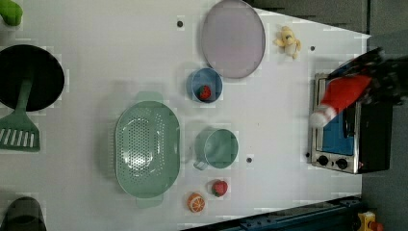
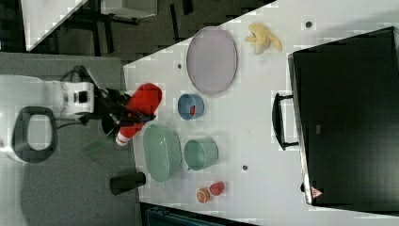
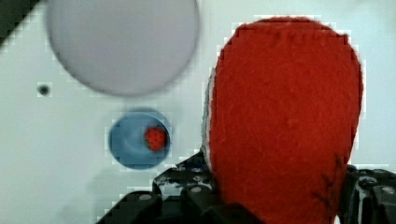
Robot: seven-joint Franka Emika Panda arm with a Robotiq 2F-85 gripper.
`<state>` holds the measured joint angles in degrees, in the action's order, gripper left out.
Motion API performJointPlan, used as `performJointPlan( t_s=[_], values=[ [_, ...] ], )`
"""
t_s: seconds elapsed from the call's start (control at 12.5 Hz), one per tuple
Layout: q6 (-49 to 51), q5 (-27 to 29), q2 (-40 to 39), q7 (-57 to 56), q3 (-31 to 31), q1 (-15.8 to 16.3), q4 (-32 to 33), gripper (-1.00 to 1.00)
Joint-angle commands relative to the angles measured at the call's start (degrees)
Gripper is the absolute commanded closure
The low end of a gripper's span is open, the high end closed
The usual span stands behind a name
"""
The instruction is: Pick Ketchup from oven and place it on table.
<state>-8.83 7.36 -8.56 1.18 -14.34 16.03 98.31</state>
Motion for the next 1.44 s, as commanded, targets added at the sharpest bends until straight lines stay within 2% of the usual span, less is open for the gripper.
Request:
performJointPlan(
  t_s=[0.08, 0.48, 0.88, 0.96, 1.2, 1.28, 1.44],
  values=[
    [-4.1, -3.2, -1.1, 9.6, -1.8, -1.7, 7.1, -0.24],
    [-19.1, -3.2, -2.9, 10.9, -2.0, -2.0, 21.8, -0.24],
    [-36.3, -3.1, -10.4, 10.9, -1.6, -1.7, 29.0, -0.24],
    [-38.3, -3.1, -12.0, 10.9, -1.4, -1.7, 29.5, -0.3],
    [-40.9, -2.9, -13.8, 10.9, -1.2, -1.7, 29.6, -0.93],
    [-40.9, -2.9, -13.3, 11.0, -1.2, -1.7, 29.5, -1.0],
    [-40.4, -3.0, -10.5, 11.0, -1.4, -1.7, 29.0, -1.0]
  ],
)
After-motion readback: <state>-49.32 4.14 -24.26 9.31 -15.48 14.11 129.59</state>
